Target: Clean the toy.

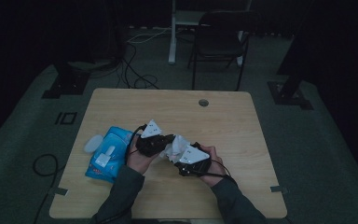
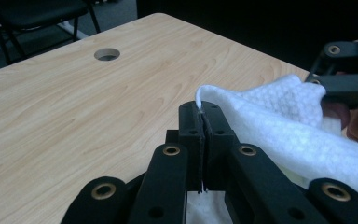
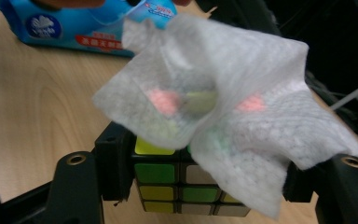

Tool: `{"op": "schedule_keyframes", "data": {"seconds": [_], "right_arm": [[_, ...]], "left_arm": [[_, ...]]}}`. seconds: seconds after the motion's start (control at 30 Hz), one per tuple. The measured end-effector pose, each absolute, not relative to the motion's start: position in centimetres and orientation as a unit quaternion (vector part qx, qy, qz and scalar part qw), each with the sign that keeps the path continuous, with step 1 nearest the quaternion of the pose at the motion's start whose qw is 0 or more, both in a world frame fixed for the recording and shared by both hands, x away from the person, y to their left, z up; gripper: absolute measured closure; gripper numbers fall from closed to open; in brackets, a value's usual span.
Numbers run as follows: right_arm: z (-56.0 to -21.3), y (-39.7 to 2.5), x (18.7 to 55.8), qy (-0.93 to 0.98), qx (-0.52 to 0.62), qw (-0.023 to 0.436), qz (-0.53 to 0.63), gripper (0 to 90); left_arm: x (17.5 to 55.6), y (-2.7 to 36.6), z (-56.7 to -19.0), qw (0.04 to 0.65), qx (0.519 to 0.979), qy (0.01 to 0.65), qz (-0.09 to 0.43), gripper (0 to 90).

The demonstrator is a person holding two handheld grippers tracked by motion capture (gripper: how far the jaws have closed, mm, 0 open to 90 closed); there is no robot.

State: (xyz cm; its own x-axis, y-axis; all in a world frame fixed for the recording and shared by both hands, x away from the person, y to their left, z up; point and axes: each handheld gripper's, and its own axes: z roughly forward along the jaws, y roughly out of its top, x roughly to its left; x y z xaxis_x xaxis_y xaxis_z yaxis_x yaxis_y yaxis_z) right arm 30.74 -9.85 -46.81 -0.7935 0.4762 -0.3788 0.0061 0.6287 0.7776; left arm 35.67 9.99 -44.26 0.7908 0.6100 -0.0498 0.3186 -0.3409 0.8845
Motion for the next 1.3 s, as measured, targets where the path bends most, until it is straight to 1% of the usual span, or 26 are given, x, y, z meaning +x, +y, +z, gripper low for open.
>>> {"op": "schedule_keyframes", "data": {"seconds": [0.03,0.13,0.17,0.23,0.27,0.3,0.33,0.37,0.4,0.5,0.73,0.8,0.83,1.0,1.17,1.23,1.3], "right_arm": [[-46.9,-9.7,30.6,0.854,0.135,0.305,0.4,34.1],[-46.9,-9.5,30.5,0.854,0.131,0.311,0.397,34.1],[-47.1,-9.2,30.3,0.856,0.124,0.32,0.388,34.1],[-47.2,-9.1,30.2,0.855,0.119,0.325,0.386,34.1],[-47.3,-8.9,30.1,0.857,0.111,0.334,0.377,34.1],[-47.6,-8.4,29.8,0.858,0.096,0.356,0.358,34.1],[-47.6,-8.4,29.8,0.858,0.096,0.356,0.358,34.1],[-47.7,-8.1,29.5,0.857,0.083,0.373,0.346,34.1],[-47.7,-8.1,29.5,0.857,0.083,0.373,0.346,34.1],[-47.8,-7.8,29.1,0.852,0.067,0.404,0.328,34.1],[-47.7,-7.7,28.9,0.846,0.057,0.424,0.318,34.1],[-47.7,-7.7,28.7,0.845,0.052,0.433,0.31,34.1],[-47.8,-7.6,28.6,0.842,0.044,0.444,0.303,34.1],[-48.0,-7.4,28.5,0.841,0.039,0.45,0.297,34.1],[-48.1,-7.3,28.4,0.841,0.027,0.456,0.291,34.1],[-48.2,-7.2,28.3,0.838,0.016,0.467,0.282,34.1],[-48.2,-7.2,28.2,0.838,0.014,0.468,0.281,34.1]], "left_arm": [[35.9,9.9,-44.1,0.499,0.805,0.289,0.143,89.1],[36.0,9.8,-44.0,0.505,0.804,0.285,0.136,89.0],[36.1,9.5,-43.9,0.5,0.809,0.278,0.134,89.0],[36.2,9.2,-43.9,0.498,0.812,0.275,0.133,89.0],[36.3,9.0,-43.8,0.497,0.814,0.273,0.13,89.0],[36.6,8.6,-43.8,0.493,0.818,0.267,0.126,89.0],[36.6,8.6,-43.8,0.493,0.818,0.267,0.126,89.0],[37.0,8.3,-43.9,0.488,0.825,0.26,0.118,89.1],[37.0,8.3,-43.9,0.488,0.825,0.26,0.118,89.0],[37.6,7.9,-44.0,0.476,0.836,0.253,0.107,89.0],[38.2,7.7,-44.3,0.454,0.849,0.249,0.102,88.9],[38.4,7.8,-44.3,0.454,0.849,0.251,0.099,88.9],[38.5,7.8,-44.3,0.451,0.851,0.251,0.099,88.9],[38.8,7.7,-44.2,0.44,0.858,0.248,0.097,88.9],[38.8,7.1,-44.0,0.44,0.867,0.221,0.077,89.0],[38.8,6.8,-43.9,0.441,0.871,0.206,0.063,89.0],[38.8,6.8,-43.9,0.44,0.873,0.202,0.061,89.0]]}}
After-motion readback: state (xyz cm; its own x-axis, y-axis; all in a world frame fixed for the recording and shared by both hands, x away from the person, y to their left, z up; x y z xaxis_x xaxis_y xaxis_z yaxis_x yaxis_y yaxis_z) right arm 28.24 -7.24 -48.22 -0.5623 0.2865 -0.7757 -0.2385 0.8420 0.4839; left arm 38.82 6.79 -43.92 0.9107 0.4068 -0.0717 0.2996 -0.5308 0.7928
